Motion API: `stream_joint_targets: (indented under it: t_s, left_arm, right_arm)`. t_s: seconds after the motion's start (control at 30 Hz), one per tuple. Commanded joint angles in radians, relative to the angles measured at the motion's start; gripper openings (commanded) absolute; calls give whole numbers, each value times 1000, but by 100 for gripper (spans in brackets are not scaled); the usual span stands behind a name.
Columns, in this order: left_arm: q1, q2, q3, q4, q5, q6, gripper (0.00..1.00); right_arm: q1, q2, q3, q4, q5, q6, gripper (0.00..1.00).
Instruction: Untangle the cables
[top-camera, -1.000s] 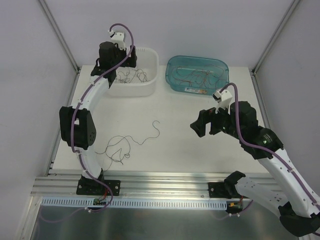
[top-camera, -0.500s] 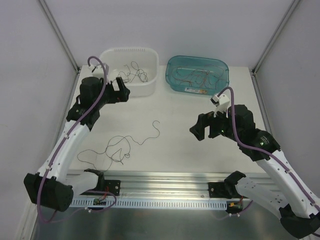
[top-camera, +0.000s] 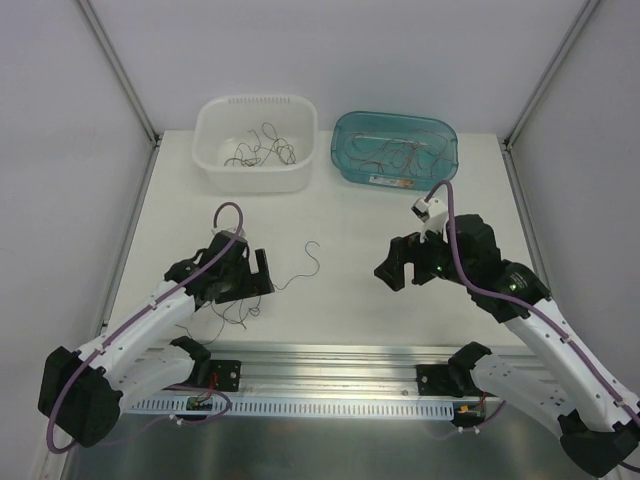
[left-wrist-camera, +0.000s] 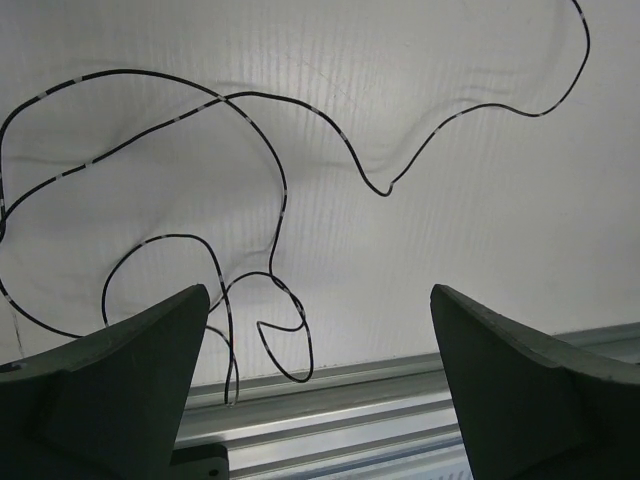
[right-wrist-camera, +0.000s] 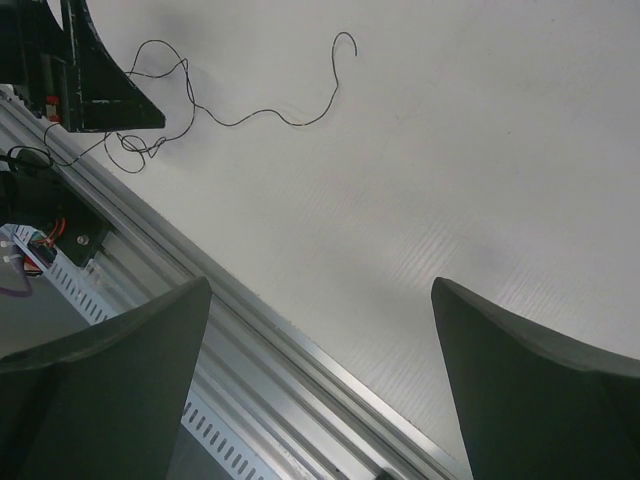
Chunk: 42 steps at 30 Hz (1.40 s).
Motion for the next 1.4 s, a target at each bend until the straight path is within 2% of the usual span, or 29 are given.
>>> stream_joint_targets:
  t_s: [0.0, 0.13, 0.23, 0.3, 0.5, 0.53, 0.57, 0.7, 0.8, 0.93, 1.03, 1.17, 1.37]
  left_arm:
    - [-27, 35, 7, -8, -44, -83, 93]
    - [-38, 86, -11, -8, -44, -97, 86]
    - [-41, 130, -13, -6, -42, -94, 71]
    - [-45, 164, -2, -5, -39, -91, 65]
    - [-91, 264, 54, 18, -13, -83, 22]
    - [-102, 279, 79, 29, -10, -83, 7]
    - [-122, 316, 93, 38, -4, -80, 1]
    - [-171, 436, 218, 89, 18, -48, 0]
    - [-203, 528, 382, 92, 51, 12, 0]
    - [-228, 575, 617, 89, 87, 78, 0]
    - [-243, 550, 691, 81, 65, 127, 0]
    - [-242, 441, 710, 72, 18, 198, 0]
    - [-242, 301, 785, 72, -105, 375, 0]
  right_arm:
    - [4, -11, -8, 36, -42, 13, 97]
    - [7, -11, -22, 52, -54, 15, 97]
    - [5, -10, -32, 67, -57, 40, 97]
    - [5, -5, -37, 75, -62, 42, 97]
    - [7, -7, -43, 81, -62, 50, 97]
    - [8, -8, -46, 82, -59, 53, 97]
    - [7, -10, -46, 82, -57, 53, 97]
    - [10, -19, -46, 72, -40, 55, 97]
    - [8, -33, -40, 53, -13, 52, 97]
    - [10, -60, -34, 29, 35, 45, 97]
    - [8, -82, -35, 12, 73, 45, 97]
    - [8, -109, -43, 16, 108, 45, 97]
    - [10, -120, -48, 32, 133, 41, 97]
